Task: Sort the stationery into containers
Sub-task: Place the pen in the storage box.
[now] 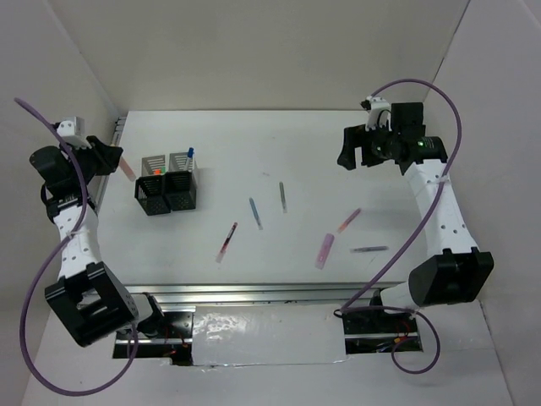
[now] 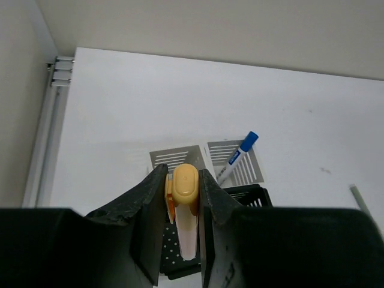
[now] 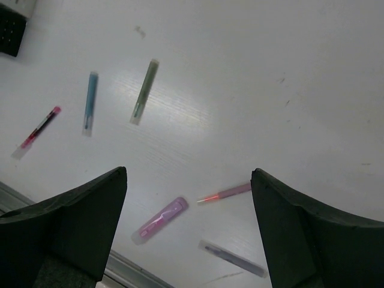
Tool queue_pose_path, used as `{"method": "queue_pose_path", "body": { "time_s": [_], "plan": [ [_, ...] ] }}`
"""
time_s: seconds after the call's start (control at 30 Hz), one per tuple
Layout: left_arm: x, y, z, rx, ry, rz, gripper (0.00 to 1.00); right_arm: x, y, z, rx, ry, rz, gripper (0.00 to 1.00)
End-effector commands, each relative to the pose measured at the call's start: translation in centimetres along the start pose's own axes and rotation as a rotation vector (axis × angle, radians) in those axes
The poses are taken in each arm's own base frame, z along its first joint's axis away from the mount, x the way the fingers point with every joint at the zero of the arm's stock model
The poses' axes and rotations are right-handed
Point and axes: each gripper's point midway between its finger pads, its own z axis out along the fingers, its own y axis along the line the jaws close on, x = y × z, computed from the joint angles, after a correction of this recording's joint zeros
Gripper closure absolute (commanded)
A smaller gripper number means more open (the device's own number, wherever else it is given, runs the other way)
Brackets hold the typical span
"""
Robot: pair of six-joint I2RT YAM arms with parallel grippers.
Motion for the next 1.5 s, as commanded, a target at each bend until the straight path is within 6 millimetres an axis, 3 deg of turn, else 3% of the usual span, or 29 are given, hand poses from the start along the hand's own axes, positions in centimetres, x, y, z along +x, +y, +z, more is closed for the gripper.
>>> {"method": "queue_pose_path", "body": {
  "time_s": [0.0,0.3,0.47,0.73,0.9,1.07,1.2,1.23,1.3,1.37,1.47],
  "plan": [
    [-3.1,-3.0,-0.5,0.21,-0.106,0.026,1.0,0.4,1.5,0.0,-0.065,-0.017,-0.055,0.1],
    [2.3,-3.4,1.0,0.335,-0.039,0.14,1.0,4.9,1.5,0.8,-0.055,0.056,-0.148,0.07],
    [4.3,-3.8,2.3,0.362,-0.047,0.283,1.0,5.5,1.5,0.8,-0.055,0.077,-0.15,0.06],
    [7.4,-3.3,3.7,0.389,0.014,0.325,0.98,6.7,1.8,0.9,-0.073,0.103,-0.166,0.06],
    [9.3,-2.5,4.2,0.392,0.053,0.333,0.87,8.9,2.9,1.0,-0.139,0.18,-0.228,0.08],
    [9.7,-2.1,4.4,0.383,0.057,0.333,0.76,11.1,3.7,1.1,-0.173,0.261,-0.28,0.12],
    [9.3,-1.9,4.5,0.372,0.054,0.33,0.63,13.1,4.5,1.2,-0.169,0.326,-0.292,0.16],
    [9.1,-1.9,4.7,0.365,0.054,0.323,0.54,13.9,5.1,1.2,-0.182,0.36,-0.283,0.17],
    [8.4,-1.9,4.8,0.365,0.049,0.326,0.48,14.9,5.6,1.1,-0.173,0.396,-0.234,0.18],
    [8.2,-2.0,4.8,0.365,0.054,0.315,0.34,15.5,6.2,1.0,-0.174,0.407,-0.214,0.18],
    [7.3,-2.3,4.8,0.368,0.045,0.317,0.31,16.1,6.9,0.5,-0.194,0.411,-0.292,0.17]
  ]
}}
